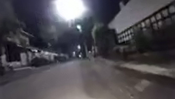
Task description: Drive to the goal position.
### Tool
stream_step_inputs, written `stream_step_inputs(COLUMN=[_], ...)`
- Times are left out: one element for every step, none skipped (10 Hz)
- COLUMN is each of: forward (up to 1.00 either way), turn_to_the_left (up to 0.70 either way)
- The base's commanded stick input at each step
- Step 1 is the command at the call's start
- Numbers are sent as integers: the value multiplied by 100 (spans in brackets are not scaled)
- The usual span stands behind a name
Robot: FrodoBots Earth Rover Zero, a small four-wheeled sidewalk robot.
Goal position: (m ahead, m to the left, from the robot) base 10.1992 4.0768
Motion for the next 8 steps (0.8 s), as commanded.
stream_step_inputs(forward=[70, 70, 70, 70, 70, 70, 70, 70], turn_to_the_left=[0, 0, 0, 0, 0, 0, 0, -29])
